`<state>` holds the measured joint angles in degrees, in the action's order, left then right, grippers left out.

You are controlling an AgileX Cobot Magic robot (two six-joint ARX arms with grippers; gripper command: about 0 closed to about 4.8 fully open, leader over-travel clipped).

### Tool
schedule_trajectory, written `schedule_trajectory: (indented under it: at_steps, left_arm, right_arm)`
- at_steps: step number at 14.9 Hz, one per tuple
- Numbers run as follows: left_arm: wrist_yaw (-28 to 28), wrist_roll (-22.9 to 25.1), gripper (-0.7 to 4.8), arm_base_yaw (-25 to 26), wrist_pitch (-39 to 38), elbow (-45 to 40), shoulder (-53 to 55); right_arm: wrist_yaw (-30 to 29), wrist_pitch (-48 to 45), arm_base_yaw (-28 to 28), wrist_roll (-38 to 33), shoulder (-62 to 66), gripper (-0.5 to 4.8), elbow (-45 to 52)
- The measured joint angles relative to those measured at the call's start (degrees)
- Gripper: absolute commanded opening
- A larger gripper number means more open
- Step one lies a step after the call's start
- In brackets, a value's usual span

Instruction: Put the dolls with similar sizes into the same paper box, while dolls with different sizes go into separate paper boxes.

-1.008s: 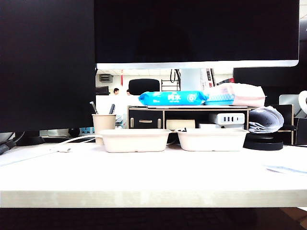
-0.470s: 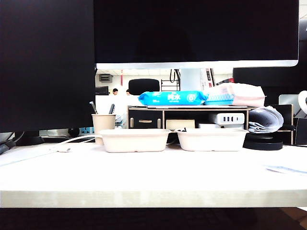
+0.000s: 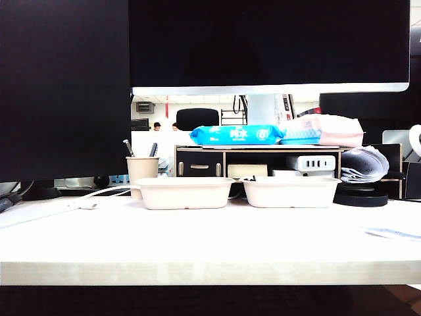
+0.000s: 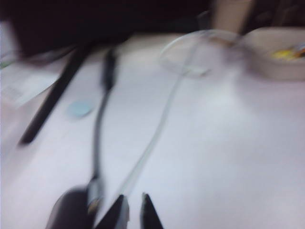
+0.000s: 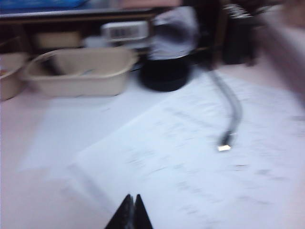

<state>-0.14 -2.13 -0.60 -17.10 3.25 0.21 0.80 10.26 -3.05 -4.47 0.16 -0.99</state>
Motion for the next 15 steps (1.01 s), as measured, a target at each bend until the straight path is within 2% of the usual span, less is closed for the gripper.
schedule_trajectory:
  at_steps: [1, 2, 5, 10, 15]
  left_arm:
    - [1.07, 0.0, 0.53, 0.0, 3.23, -0.2, 0.0]
    - [0.76, 0.0, 0.53, 0.0, 6.47, -0.17, 0.0]
    - [-0.9, 0.02, 0.53, 0.24, 14.05, -2.78, 0.0]
    - [-0.85, -0.02, 0.53, 0.24, 20.5, -2.78, 0.0]
    - [-0.26, 0.0, 0.53, 0.24, 20.83, -2.78, 0.0]
  right_arm:
    - [5.95, -1.9, 0.02, 0.0, 0.02, 0.0, 0.31]
    - [8.31, -4.28, 0.11, -0.02, 0.0, 0.0, 0.33]
    - [5.49, -5.81, 0.04, 0.0, 0.0, 0.0, 0.33]
    - [5.55, -8.39, 0.04, 0.0, 0.02, 0.0, 0.33]
    - [3.65, -9.31, 0.04, 0.0, 0.02, 0.0, 0.35]
